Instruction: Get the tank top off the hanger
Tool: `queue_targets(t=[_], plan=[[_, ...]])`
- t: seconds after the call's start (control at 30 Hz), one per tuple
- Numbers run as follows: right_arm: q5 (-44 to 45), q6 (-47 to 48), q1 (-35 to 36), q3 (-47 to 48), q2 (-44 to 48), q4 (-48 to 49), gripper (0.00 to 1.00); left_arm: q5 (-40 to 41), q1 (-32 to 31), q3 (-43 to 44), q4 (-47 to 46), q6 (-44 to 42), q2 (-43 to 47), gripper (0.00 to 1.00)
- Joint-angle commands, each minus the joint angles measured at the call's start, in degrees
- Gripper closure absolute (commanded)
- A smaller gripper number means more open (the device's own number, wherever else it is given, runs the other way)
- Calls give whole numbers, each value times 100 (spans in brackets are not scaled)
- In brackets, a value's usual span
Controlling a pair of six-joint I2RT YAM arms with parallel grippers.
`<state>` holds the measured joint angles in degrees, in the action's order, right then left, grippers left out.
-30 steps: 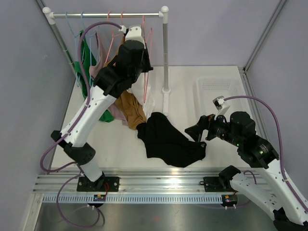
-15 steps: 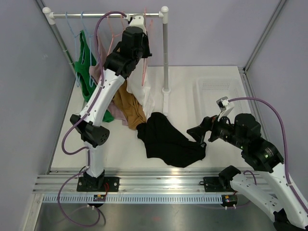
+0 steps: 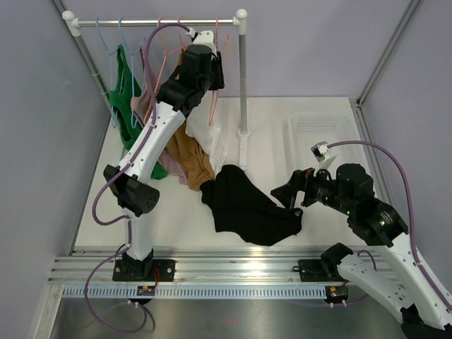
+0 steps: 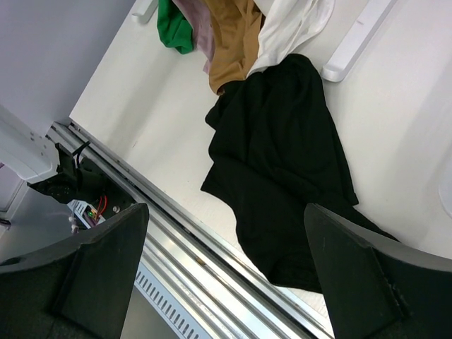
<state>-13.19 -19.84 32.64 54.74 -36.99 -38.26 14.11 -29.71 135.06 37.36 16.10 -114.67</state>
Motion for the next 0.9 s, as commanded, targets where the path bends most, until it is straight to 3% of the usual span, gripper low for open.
queue_targets(t=[0.0,0.13,0.17,0.23,0.43,0.6,0.7,0.87], plan=[[-96,-160,-4,-69,-360,407,0,-23,1,-340,-326,165,761,59],[-333,-301,-12,-148,-984,740,0,5,-96,-936,-396,297,1499,27],[-420,-371,-12,-200,-1299,906,1,13,-122,-1051,-388,306,1648,1],[-386,-459,31,-236,-1660,1074,1,118,-244,-1297,-370,367,2210,1],[904,-407,900,98,-3470,1181,1,891,-676,-3352,-361,1025,4342,1],[1793,-442,1244,274,-4710,1233,1,1067,-711,-4995,-108,1325,5840,1],[2092,-460,1446,344,-5343,1260,0,1287,-720,-5594,339,1387,6623,1],[2478,-407,1999,642,-6335,1146,4,1691,-720,-5895,1237,1300,7379,1]])
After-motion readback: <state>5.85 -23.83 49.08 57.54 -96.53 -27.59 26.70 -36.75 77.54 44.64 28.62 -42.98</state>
